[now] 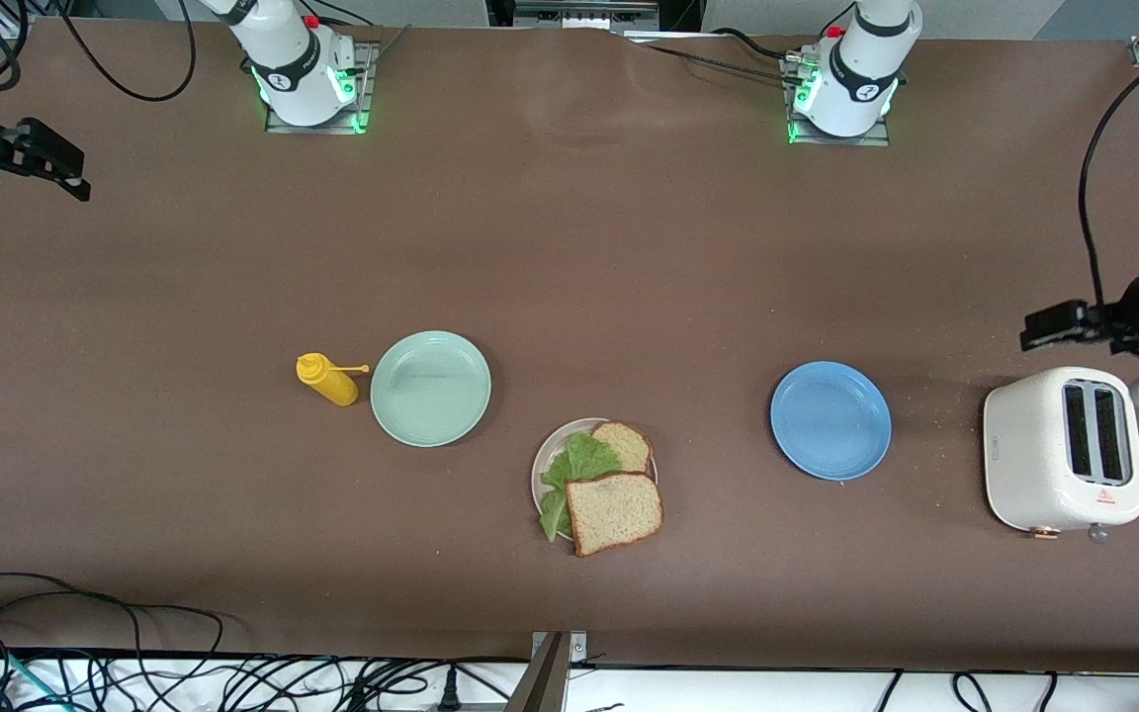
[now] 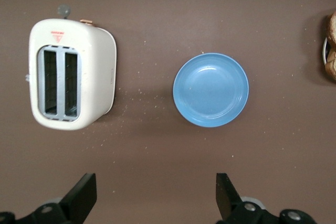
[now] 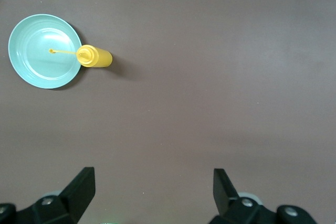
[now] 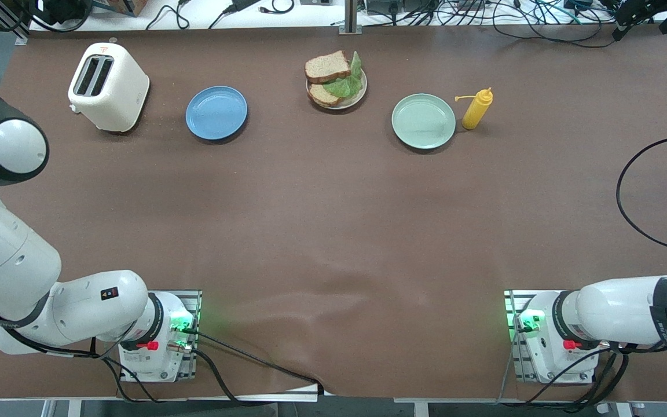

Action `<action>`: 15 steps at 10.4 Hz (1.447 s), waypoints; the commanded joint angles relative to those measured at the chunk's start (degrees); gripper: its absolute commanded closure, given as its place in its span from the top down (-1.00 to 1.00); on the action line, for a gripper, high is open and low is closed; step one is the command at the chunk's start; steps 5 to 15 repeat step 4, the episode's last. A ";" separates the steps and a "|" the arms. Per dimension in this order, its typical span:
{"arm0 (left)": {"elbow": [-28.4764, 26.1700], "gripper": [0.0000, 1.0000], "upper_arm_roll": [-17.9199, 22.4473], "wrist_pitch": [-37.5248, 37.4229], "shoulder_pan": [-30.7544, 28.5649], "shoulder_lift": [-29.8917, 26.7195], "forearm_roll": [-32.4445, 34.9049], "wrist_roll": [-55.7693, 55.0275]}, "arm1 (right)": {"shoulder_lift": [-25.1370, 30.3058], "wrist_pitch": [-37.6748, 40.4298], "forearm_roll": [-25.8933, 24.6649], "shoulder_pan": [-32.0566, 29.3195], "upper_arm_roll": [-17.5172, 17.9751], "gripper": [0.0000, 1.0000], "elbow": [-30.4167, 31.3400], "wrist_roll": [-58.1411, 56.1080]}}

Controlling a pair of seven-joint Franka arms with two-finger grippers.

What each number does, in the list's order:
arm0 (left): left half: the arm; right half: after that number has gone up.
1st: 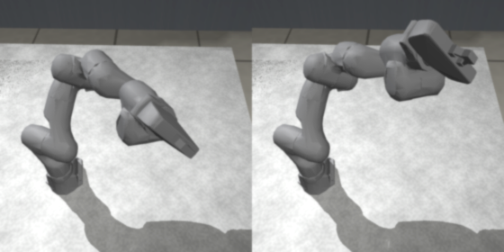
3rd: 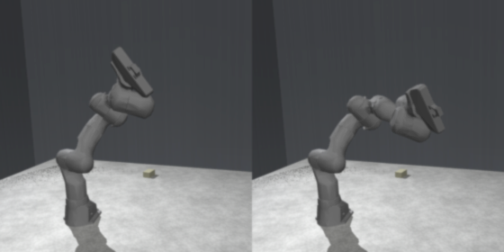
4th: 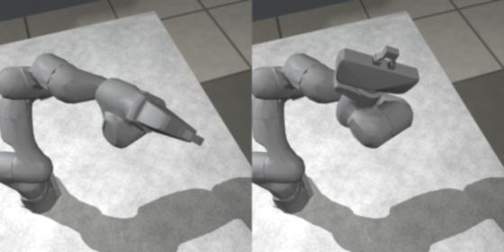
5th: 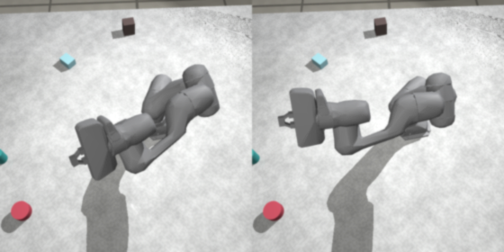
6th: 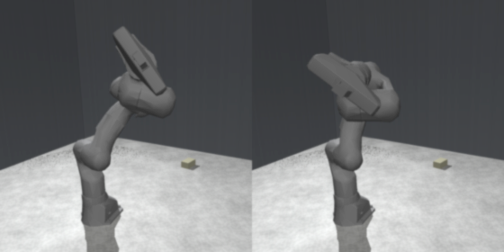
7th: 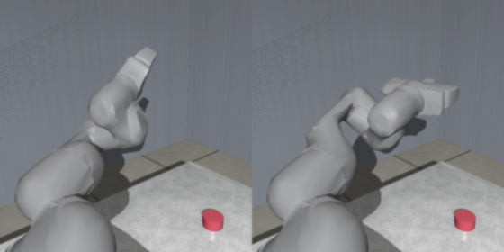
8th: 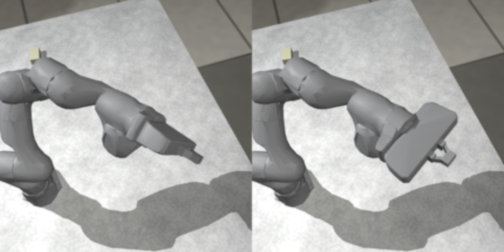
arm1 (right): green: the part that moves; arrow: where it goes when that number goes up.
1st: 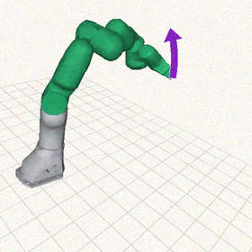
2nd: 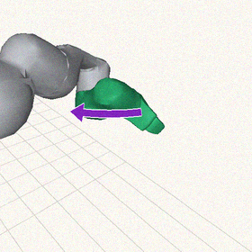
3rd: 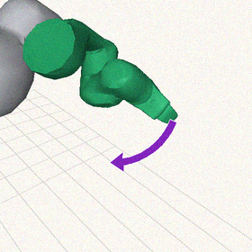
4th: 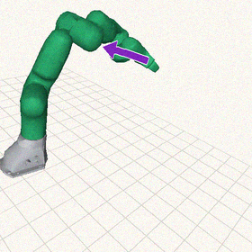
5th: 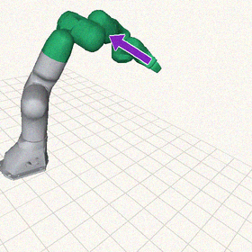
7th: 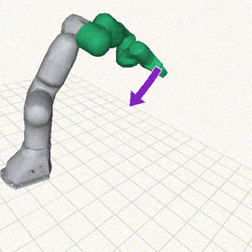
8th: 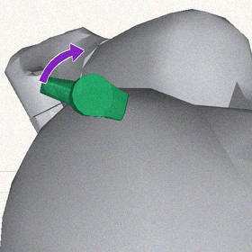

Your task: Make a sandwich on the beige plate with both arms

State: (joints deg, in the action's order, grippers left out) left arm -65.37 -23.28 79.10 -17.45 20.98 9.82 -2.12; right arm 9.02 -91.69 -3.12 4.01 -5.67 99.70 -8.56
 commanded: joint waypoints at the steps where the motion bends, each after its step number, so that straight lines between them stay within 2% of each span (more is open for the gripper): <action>1: -6.51 0.99 -0.01 0.00 -1.80 -6.82 -0.32 2.47 | -0.67 1.86 -0.92 -0.94 0.14 1.00 -3.45 1.09; 3: -6.87 0.98 -0.01 0.09 -5.13 -7.80 -5.24 4.05 | -0.85 2.65 -0.92 -0.76 -0.39 1.00 -4.52 0.92; 15: -6.87 0.98 -0.01 0.18 -5.23 -7.80 -5.08 4.32 | -0.85 2.74 -0.92 -0.76 -0.39 1.00 -4.43 0.92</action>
